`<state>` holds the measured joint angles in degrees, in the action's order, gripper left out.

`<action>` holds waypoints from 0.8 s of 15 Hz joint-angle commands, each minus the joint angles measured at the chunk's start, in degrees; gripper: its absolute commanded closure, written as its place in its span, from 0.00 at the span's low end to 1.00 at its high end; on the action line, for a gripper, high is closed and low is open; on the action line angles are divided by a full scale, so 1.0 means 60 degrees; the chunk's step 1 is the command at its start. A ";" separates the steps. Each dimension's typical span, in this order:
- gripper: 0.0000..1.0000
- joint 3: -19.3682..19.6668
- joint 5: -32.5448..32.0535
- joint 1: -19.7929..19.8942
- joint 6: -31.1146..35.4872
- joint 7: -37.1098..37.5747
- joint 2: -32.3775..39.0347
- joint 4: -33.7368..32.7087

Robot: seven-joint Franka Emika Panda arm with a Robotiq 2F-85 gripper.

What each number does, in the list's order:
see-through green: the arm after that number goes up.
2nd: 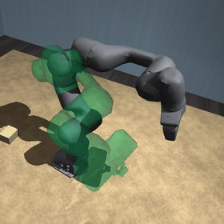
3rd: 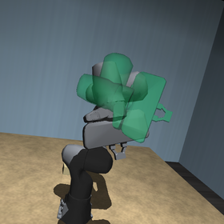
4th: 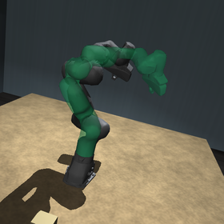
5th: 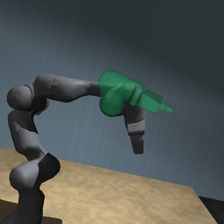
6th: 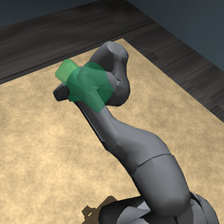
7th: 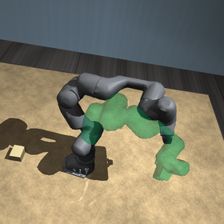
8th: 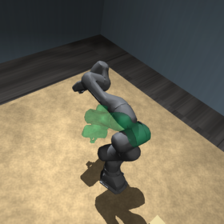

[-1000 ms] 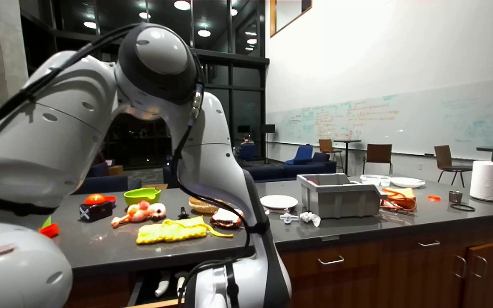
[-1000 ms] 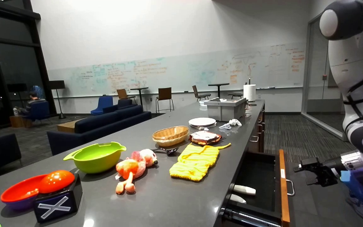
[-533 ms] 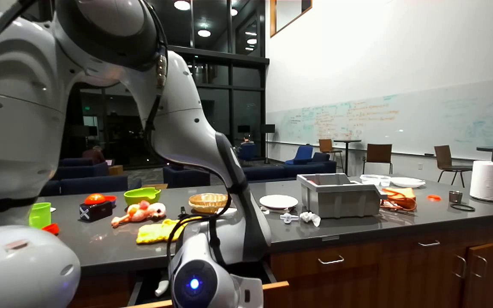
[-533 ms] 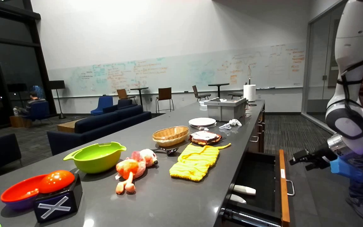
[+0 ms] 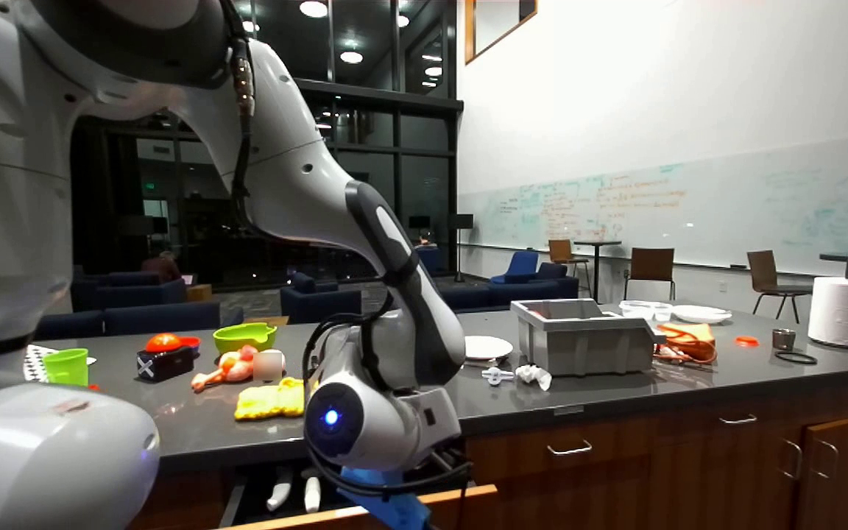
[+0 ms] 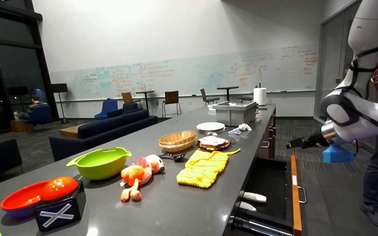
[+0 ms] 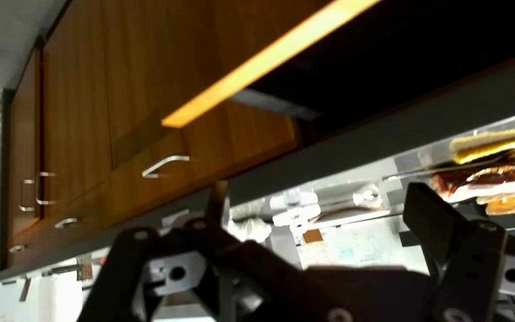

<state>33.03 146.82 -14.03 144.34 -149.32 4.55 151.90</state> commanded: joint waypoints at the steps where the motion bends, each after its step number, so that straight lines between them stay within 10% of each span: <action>1: 0.00 0.1907 -0.0476 -0.1661 -0.0828 0.0004 0.0593 -0.1104; 10: 0.00 0.1576 -0.0400 -0.1303 -0.0812 0.0035 0.0316 -0.0893; 12: 0.00 -0.0195 -0.1327 0.0293 0.0154 0.0429 0.0275 -0.1027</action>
<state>40.47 143.73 -20.13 140.50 -148.93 6.46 146.48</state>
